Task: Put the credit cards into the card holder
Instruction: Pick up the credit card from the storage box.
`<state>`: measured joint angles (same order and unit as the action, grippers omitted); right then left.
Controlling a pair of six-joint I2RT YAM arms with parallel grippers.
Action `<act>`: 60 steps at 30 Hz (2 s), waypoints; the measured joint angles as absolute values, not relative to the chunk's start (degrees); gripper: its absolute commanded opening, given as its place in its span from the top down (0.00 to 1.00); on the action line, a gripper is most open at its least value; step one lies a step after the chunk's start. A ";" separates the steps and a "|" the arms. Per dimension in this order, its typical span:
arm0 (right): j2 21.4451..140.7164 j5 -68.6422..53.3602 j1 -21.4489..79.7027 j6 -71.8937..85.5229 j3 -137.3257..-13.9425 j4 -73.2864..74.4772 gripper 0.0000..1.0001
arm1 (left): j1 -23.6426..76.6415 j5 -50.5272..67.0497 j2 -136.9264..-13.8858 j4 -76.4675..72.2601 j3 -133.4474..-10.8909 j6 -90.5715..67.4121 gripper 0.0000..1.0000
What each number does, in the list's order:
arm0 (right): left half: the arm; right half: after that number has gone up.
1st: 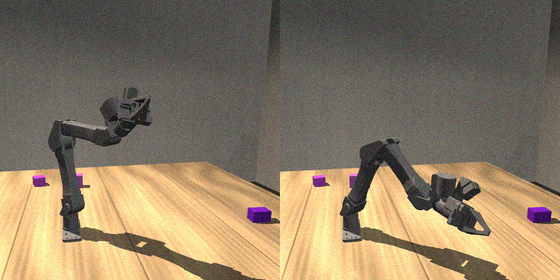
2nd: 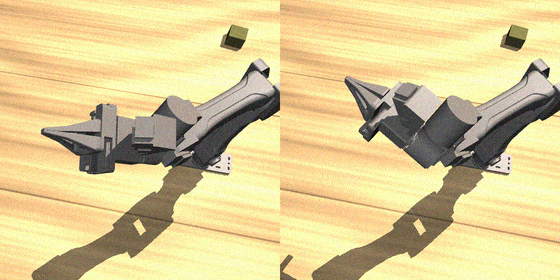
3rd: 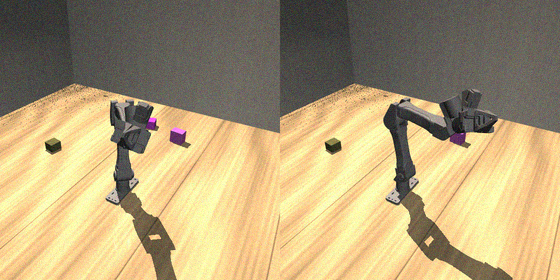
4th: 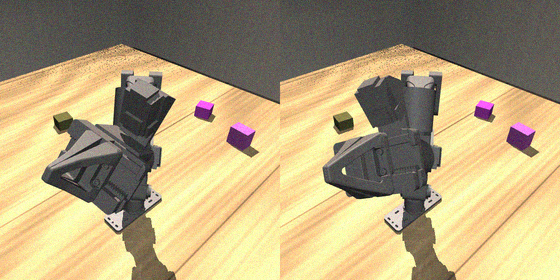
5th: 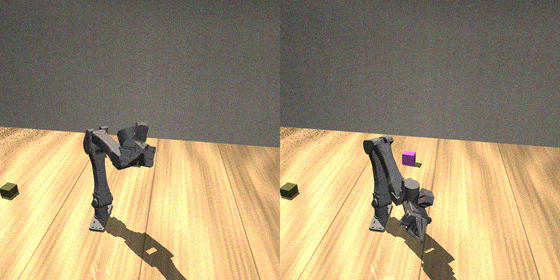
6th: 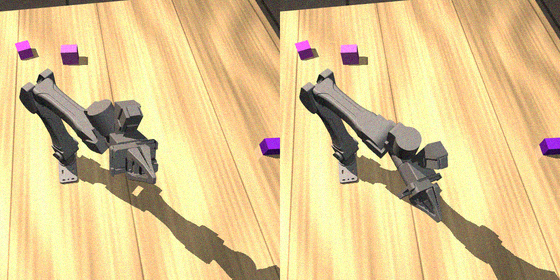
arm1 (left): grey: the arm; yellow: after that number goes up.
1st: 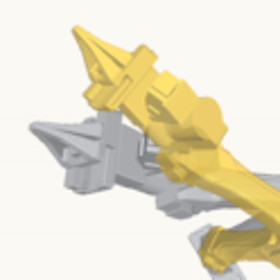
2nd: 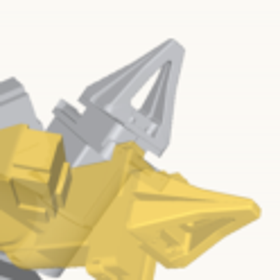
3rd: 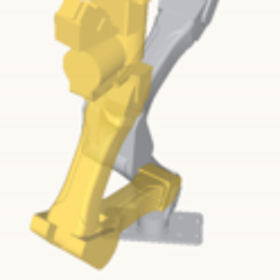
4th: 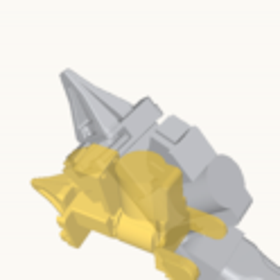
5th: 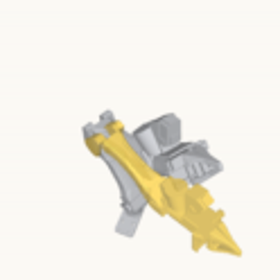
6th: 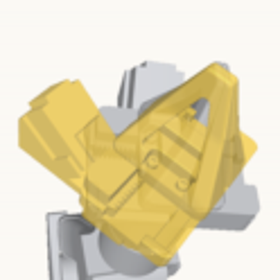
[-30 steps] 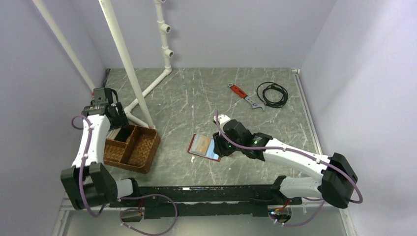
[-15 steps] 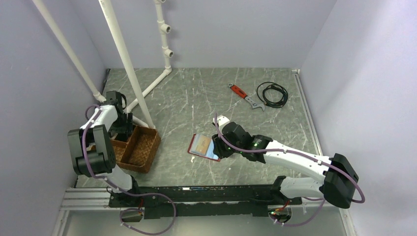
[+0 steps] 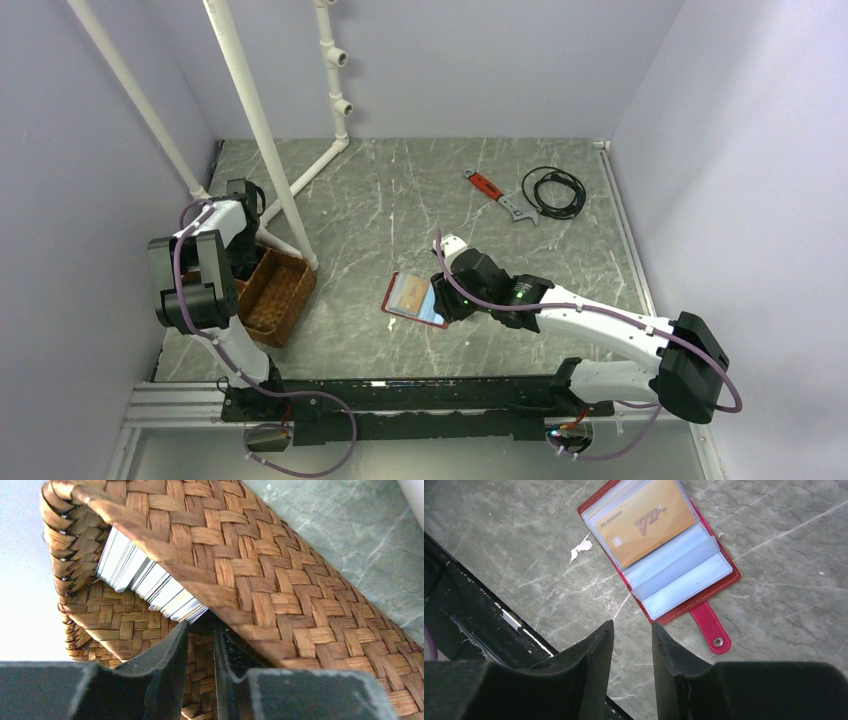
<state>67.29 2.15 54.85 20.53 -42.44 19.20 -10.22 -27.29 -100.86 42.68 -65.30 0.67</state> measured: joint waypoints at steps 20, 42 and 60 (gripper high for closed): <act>67.77 3.14 54.85 20.51 -42.44 19.18 0.62 | -12.64 -8.78 -93.73 49.45 -63.48 -13.87 1.00; 71.31 3.18 54.41 20.45 -42.46 19.20 0.62 | -11.68 -6.07 -81.67 56.23 -67.83 -22.15 0.42; 72.27 2.94 53.65 20.29 -42.46 19.20 0.62 | -9.87 -15.84 -95.74 47.64 -66.65 -5.54 0.15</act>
<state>72.27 2.94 53.65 20.29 -42.46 19.20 -9.87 -15.84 -95.74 47.64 -66.65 -5.54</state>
